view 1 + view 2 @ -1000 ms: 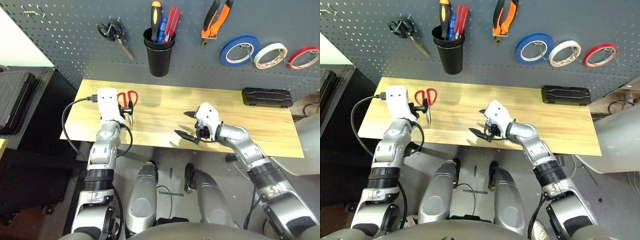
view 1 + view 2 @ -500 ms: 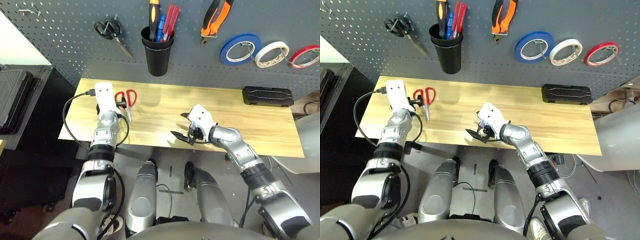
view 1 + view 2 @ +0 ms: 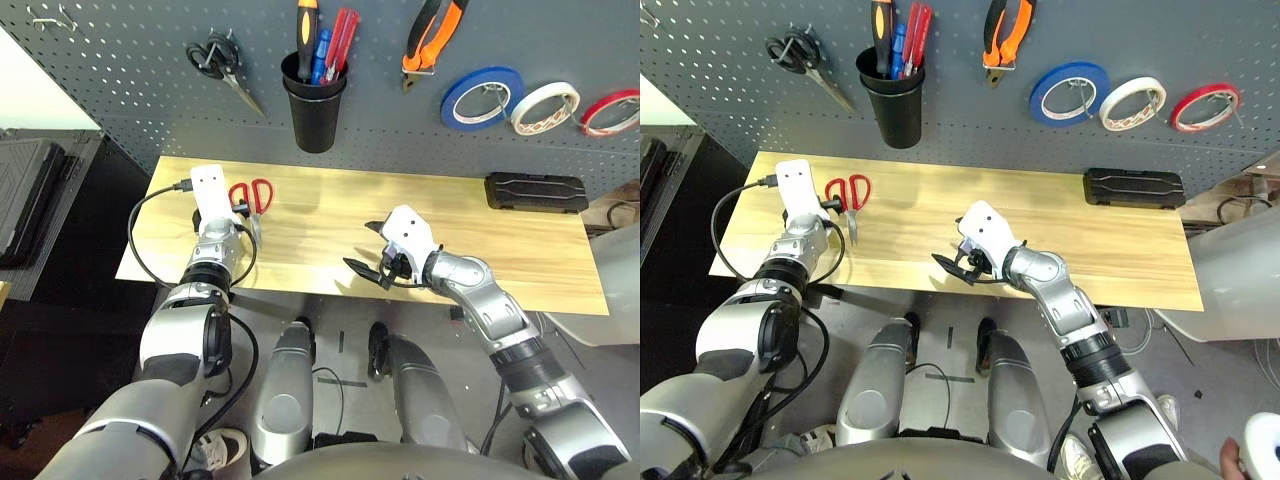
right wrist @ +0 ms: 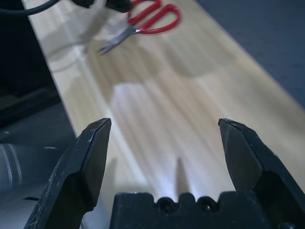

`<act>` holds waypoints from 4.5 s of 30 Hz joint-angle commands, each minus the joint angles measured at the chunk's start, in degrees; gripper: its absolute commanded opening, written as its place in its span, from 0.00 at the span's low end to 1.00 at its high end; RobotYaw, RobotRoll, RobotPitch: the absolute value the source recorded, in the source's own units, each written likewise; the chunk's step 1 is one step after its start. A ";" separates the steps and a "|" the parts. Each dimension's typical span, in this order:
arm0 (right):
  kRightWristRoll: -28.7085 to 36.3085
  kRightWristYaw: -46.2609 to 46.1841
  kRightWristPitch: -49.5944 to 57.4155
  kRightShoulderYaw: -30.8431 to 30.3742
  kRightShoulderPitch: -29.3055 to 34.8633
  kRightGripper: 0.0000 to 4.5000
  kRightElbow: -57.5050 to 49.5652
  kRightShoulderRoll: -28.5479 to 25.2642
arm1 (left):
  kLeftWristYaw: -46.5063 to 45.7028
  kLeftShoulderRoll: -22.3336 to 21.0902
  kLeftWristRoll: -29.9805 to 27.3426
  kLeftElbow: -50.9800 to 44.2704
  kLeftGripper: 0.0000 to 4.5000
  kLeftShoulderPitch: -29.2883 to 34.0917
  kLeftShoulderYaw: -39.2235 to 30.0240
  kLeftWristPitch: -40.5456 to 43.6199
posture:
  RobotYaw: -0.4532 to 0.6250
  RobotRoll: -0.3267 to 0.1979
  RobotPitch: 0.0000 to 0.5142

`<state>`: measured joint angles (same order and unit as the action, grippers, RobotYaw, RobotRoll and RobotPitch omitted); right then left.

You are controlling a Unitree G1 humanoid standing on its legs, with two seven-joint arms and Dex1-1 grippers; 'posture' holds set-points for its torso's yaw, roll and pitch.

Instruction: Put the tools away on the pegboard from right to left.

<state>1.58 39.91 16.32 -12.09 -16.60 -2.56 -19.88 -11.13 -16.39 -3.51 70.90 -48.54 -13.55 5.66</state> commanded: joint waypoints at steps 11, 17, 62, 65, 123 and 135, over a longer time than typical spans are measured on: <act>2.88 1.96 3.47 1.41 1.47 1.00 -4.65 -4.22 | 1.33 2.80 0.27 2.83 0.99 -1.24 0.16 0.35 | 0.60 0.62 0.56; 2.76 1.62 2.62 1.12 1.58 1.00 -4.04 -4.13 | 0.26 2.87 -0.22 1.83 0.99 -1.00 -0.33 -1.03 | 0.61 0.62 0.57; 3.23 0.30 -7.42 2.58 -2.34 1.00 7.14 -2.66 | 0.94 11.80 -3.67 -55.27 0.99 23.81 1.47 11.27 | 0.67 0.62 0.57; 3.10 0.73 -8.83 2.49 -2.98 1.00 9.06 -2.32 | 0.03 12.61 -3.76 -66.24 0.99 28.27 1.74 18.30 | 0.68 0.62 0.58; 3.73 7.58 -7.38 0.36 -2.12 1.00 4.30 -5.15 | 1.26 5.63 -1.08 -3.93 0.53 9.05 -0.49 -0.15 | 0.65 0.62 0.60; 3.47 11.09 -8.99 0.44 -2.93 1.00 6.09 -5.01 | 1.35 7.34 -2.68 -9.38 0.01 10.57 -1.84 -2.26 | 0.67 0.62 0.59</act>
<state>4.64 50.38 7.99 -11.02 -19.92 2.55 -24.68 -9.91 -9.93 -5.14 61.16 -40.12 -14.85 2.45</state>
